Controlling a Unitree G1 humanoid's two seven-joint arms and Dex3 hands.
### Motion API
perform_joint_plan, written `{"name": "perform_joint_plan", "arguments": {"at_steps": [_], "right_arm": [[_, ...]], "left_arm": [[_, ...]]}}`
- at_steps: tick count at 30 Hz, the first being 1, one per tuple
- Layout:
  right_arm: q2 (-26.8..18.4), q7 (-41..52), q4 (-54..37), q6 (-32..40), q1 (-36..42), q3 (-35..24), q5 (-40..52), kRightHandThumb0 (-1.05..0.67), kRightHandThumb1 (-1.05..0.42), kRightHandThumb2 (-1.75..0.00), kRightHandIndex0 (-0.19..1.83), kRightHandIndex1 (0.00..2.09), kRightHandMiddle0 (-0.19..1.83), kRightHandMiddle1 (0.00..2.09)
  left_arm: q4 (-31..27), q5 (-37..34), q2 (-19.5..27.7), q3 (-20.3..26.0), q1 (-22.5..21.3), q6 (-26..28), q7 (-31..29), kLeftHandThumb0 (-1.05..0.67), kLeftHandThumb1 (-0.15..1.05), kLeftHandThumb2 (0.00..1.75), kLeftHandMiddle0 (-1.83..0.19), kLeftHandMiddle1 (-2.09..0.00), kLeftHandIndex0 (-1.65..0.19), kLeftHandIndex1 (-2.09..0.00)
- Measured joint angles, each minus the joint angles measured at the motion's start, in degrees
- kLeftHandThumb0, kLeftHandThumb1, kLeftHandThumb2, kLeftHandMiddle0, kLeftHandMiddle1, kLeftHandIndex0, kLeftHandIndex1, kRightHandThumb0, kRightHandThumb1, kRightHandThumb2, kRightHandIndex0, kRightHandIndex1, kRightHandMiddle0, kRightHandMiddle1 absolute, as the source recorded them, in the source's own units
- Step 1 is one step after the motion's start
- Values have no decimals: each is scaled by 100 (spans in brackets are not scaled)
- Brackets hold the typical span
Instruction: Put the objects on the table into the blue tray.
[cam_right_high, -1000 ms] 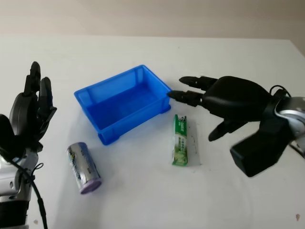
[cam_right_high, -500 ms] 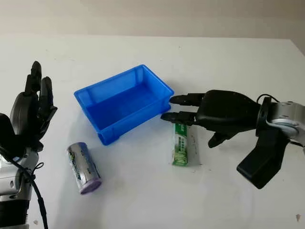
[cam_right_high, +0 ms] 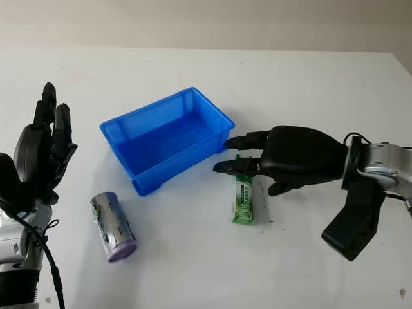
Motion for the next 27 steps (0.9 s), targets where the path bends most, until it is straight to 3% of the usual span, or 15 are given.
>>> {"name": "perform_joint_plan", "arguments": {"at_steps": [9, 13, 20, 22, 23, 27], "right_arm": [[214, -521, 163, -57, -108, 157, -370, -11, -94, -7, 52, 20, 43, 27], [282, -795, 295, -70, -161, 317, -611, -16, -92, -5, 58, 23, 27, 69], [411, -1129, 460, -71, -248, 612, -920, -25, -88, -4, 68, 30, 35, 82], [420, -1356, 530, -79, -304, 694, -1051, -30, -89, -5, 66, 48, 37, 92], [430, -1471, 575, -90, -328, 738, -1106, -34, -89, -5, 58, 69, 38, 96], [449, -1828, 697, -97, -458, 907, -1318, -38, -92, -6, 47, 120, 40, 117]], "left_arm": [[-1, 0, 0, -1, 2, 1, 2, -78, 105, 67, 15, -5, 18, -5], [-2, 1, 0, -2, 5, 1, 7, -78, 105, 67, 15, -6, 17, -5], [-36, 2, -1, 0, 33, 3, 29, -79, 105, 66, 16, -5, 19, -5], [-51, 8, -1, 0, 56, 3, 52, -79, 105, 66, 16, -5, 18, -5], [-57, 11, -1, -1, 65, 4, 65, -80, 105, 66, 16, -5, 18, -5], [-96, 9, -1, -1, 88, 9, 83, -79, 105, 66, 16, -5, 19, -5]]}}
